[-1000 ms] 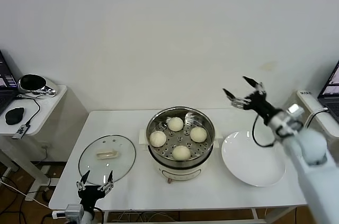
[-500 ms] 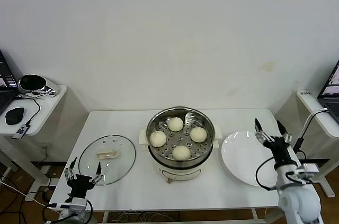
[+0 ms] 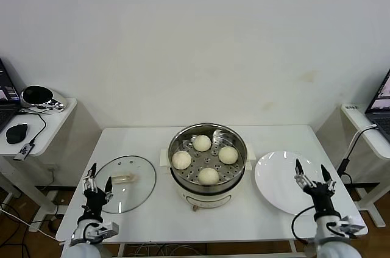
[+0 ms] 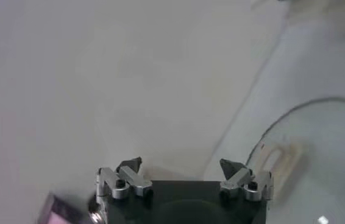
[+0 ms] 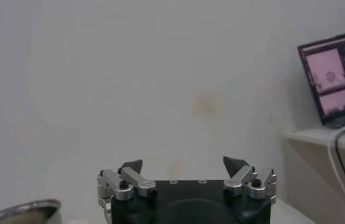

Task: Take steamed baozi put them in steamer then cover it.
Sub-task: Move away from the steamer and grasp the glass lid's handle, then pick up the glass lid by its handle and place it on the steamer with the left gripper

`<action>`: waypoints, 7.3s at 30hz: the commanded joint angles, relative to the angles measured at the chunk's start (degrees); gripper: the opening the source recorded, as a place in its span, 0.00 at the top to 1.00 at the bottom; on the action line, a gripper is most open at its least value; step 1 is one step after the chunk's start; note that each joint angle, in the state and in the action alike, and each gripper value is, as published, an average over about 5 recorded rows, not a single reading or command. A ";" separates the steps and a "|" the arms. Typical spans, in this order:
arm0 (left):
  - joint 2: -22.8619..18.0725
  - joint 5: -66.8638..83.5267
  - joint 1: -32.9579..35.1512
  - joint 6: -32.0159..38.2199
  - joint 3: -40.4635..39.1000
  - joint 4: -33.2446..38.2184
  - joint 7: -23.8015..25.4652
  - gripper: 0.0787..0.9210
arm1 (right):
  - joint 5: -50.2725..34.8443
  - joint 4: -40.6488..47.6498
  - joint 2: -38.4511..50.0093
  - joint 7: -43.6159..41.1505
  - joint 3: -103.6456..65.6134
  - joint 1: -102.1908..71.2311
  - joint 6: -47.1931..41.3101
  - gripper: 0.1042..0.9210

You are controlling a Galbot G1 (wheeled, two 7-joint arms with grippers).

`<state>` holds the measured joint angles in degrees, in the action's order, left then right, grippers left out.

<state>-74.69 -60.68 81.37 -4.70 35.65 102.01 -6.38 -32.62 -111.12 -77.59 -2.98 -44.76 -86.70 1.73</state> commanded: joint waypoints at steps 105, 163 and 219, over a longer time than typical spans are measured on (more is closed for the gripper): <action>-0.44 -9.45 -18.50 -8.52 -7.54 -24.74 -3.57 0.87 | 5.52 2.89 -4.00 -0.12 -1.51 -5.27 2.12 0.12; -17.34 -37.46 -21.81 -39.22 -38.93 9.11 26.15 0.93 | 14.94 4.71 -8.45 -0.24 -0.26 -4.22 2.74 0.12; -17.54 -32.82 -30.42 -40.04 -43.59 -7.51 25.91 0.93 | 16.58 5.89 -9.83 -0.13 -0.30 -3.36 3.28 0.12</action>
<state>-92.19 -93.82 51.05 -42.19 -8.00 95.24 19.11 -16.08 -105.23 -87.42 -3.10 -45.05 -90.10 4.92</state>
